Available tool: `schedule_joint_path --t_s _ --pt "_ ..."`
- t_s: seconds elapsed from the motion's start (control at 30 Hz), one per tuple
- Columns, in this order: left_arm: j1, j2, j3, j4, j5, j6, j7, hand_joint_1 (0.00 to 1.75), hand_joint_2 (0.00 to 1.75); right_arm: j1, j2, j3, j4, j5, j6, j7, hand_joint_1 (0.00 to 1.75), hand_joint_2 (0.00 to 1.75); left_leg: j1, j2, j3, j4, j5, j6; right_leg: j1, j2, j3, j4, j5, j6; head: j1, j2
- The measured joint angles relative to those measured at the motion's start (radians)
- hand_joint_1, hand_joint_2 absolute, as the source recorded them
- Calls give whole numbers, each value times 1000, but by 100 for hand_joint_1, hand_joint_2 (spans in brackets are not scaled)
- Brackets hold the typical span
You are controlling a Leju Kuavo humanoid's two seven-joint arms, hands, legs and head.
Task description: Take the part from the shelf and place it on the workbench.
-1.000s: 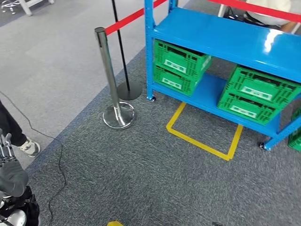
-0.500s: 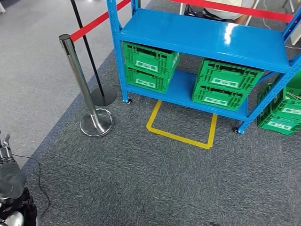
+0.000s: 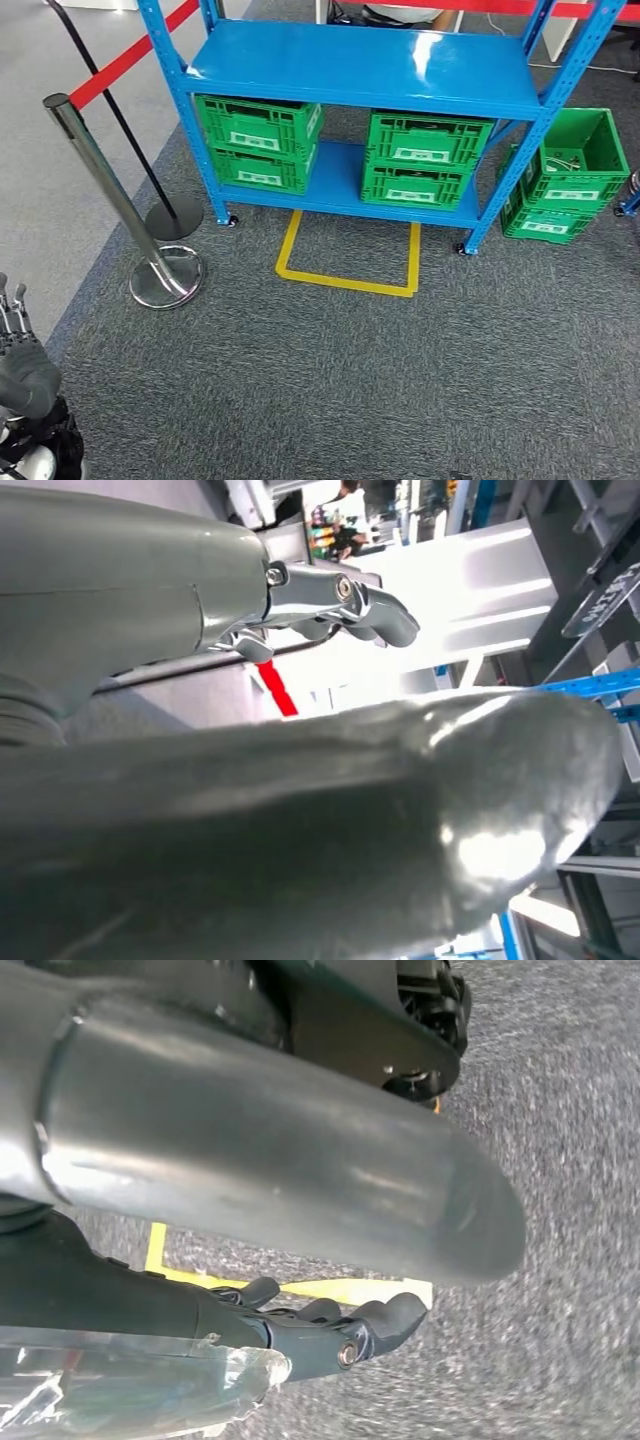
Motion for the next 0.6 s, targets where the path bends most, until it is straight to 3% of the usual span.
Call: schedule_joint_path --t_s 0.07,0.13,0.17,0.2,0.23,0.3,0.33,0.4,0.43,0.47,0.57,0.6 --pt "2 1 0 0 0 0 0 0 0 -1 0 0 0 -1 0 -1 0 0 4 -47 -38 85 -51 -9 -7 22 2 -5 4 -9 -5 0" --pt "5 2 0 1 0 0 0 0 0 -2 0 0 0 -1 0 -2 0 0 5 -71 -106 217 -106 -13 -9 46 2 -5 4 -11 -9 0" --pt "5 3 0 1 0 0 0 0 0 -1 0 0 0 0 0 -2 0 0 5 -73 -131 257 -112 -14 -9 58 2 -5 4 -12 -10 0" --pt "6 3 0 2 0 0 0 0 0 0 0 0 0 -1 0 -2 0 0 5 -75 -139 263 -97 -14 -9 69 2 -5 4 -12 -9 0" --pt "6 3 0 2 0 0 0 0 0 1 0 0 0 -1 -1 -2 0 0 5 -76 -129 231 -65 -13 -10 79 4 -5 4 -12 -10 0" --pt "5 3 0 2 0 1 0 0 0 1 0 -1 0 -2 -3 -2 0 0 7 -82 -77 106 9 -13 -10 95 6 -3 3 -5 -10 0" --pt "4 3 0 2 0 1 0 0 0 1 0 -1 0 -3 -4 -2 0 0 9 -88 -53 49 30 -10 -8 102 5 -1 2 0 -11 0" --pt "4 3 0 2 0 2 0 0 0 2 0 -1 0 -5 -7 -1 0 0 10 -99 -34 -4 40 -2 -4 107 1 -1 2 12 -12 0" --pt "4 3 0 2 0 2 -1 0 0 3 -1 -1 0 -5 -9 -1 0 0 11 -101 -34 -9 40 3 -2 107 -2 -3 1 12 -11 0" --pt "5 3 0 2 0 2 -1 0 0 4 -1 -2 0 -6 -10 -1 0 0 11 -102 -35 -11 41 5 -1 105 -3 -6 1 0 -10 0" --pt "5 5 0 2 1 2 -1 0 0 5 -2 -2 0 -5 -11 -1 0 0 11 -104 -33 -13 42 7 2 101 -3 -9 -3 -51 -7 0" --pt "5 5 0 2 2 2 -1 0 0 4 -2 -2 0 -4 -12 -1 0 0 10 -104 -33 -13 42 9 2 100 -3 -10 -1 -55 -8 0"
